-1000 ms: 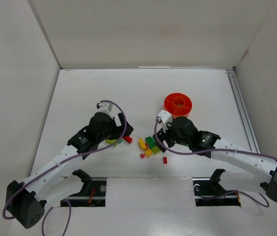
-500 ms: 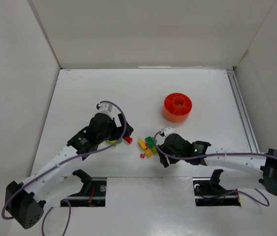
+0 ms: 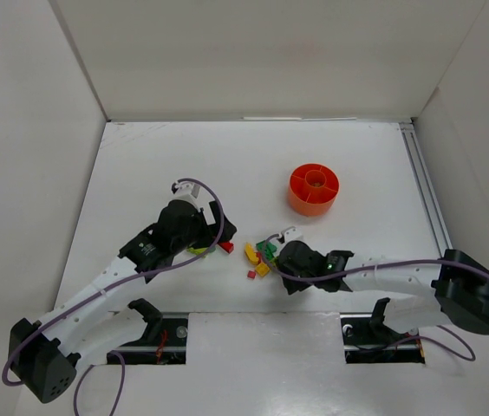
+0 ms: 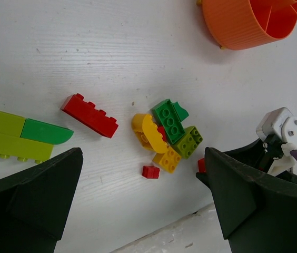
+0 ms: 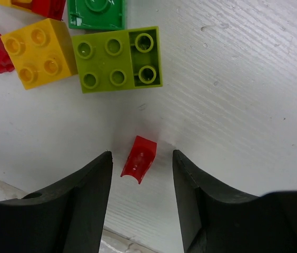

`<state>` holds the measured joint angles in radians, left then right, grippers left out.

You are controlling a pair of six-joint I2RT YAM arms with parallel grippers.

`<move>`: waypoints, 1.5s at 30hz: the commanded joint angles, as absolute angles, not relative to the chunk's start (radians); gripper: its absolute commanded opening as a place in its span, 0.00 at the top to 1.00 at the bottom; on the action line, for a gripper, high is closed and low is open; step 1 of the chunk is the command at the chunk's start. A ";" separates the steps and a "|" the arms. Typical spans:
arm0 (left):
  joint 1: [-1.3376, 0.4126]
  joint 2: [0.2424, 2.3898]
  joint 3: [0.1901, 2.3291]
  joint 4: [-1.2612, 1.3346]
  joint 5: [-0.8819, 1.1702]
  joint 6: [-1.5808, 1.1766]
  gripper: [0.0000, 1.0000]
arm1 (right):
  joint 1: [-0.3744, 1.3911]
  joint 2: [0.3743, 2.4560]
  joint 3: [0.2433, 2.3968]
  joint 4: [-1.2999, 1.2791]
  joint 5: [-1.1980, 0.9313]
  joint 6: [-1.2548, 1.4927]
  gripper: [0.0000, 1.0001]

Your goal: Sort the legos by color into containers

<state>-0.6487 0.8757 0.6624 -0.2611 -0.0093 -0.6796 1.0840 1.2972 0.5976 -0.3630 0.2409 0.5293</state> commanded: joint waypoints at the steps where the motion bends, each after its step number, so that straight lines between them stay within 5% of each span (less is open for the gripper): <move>1: -0.653 0.856 0.657 -0.258 -0.014 -0.687 0.00 | 1.109 1.319 0.600 -0.308 0.275 0.586 0.46; 7: -0.653 0.856 0.647 -0.258 -0.014 -0.687 0.00 | 1.118 1.328 0.621 -0.308 0.307 0.586 0.58; 11: -0.653 0.847 0.647 -0.258 -0.014 -0.687 0.00 | 1.118 1.319 0.630 -0.346 0.307 0.575 0.79; 18: -0.653 0.847 0.657 -0.258 -0.014 -0.687 0.00 | 1.118 1.215 0.702 -0.412 0.388 0.528 1.00; 26: -0.653 0.896 0.729 -0.249 -0.055 -0.646 0.00 | 0.909 1.080 0.867 -0.448 0.462 0.248 1.00; 35: -0.653 1.009 0.828 -0.200 -0.087 -0.600 0.00 | 0.429 1.071 0.943 -0.253 0.100 0.018 1.00; 45: -0.653 1.134 0.913 -0.155 -0.078 -0.546 0.00 | 0.330 1.127 0.977 -0.158 0.192 -0.003 1.00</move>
